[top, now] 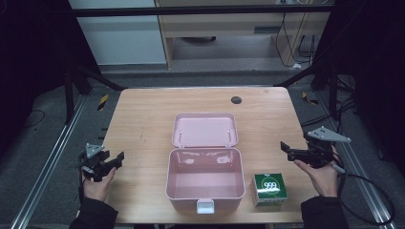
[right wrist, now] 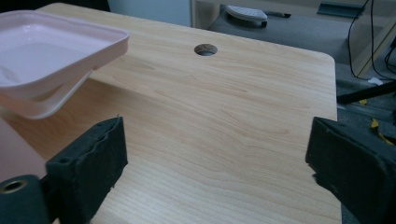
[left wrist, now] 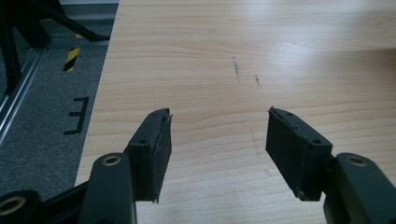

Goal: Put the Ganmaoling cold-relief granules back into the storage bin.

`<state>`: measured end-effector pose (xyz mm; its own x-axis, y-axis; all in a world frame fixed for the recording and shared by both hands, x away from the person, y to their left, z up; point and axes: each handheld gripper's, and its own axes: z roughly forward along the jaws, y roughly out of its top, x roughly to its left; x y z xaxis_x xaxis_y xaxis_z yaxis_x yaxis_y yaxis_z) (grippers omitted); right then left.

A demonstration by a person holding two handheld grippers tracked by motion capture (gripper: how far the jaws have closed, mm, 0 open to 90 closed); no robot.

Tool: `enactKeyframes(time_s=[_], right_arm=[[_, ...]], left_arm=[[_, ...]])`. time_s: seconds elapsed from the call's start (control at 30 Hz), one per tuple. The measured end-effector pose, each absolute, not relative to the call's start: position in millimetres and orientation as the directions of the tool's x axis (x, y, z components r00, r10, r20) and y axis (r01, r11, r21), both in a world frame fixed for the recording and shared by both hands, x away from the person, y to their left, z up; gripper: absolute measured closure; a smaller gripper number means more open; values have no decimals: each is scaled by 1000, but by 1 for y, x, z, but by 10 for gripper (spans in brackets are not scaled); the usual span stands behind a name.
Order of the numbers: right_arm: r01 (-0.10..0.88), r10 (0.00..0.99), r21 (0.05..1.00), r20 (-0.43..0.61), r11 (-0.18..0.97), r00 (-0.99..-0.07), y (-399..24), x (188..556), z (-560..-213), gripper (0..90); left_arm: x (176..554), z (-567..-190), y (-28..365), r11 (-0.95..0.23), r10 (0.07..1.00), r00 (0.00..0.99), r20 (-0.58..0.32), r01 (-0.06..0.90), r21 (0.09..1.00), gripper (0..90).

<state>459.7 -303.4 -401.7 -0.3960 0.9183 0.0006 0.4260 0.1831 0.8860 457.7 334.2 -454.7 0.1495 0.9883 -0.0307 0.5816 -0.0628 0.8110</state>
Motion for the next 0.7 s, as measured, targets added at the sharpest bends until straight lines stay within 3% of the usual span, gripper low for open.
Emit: enactKeyframes(time_s=[0.23,0.7], right_arm=[[447,872,859,2,249,-489,-296,458,-399,104],[384,719,769,-138,511,-682,-267,455,-384,135]], left_arm=[[457,-458,328,-104,982,186,-12,601,792,386],[456,-462,325,-130,977,215,-5,609,783,370]])
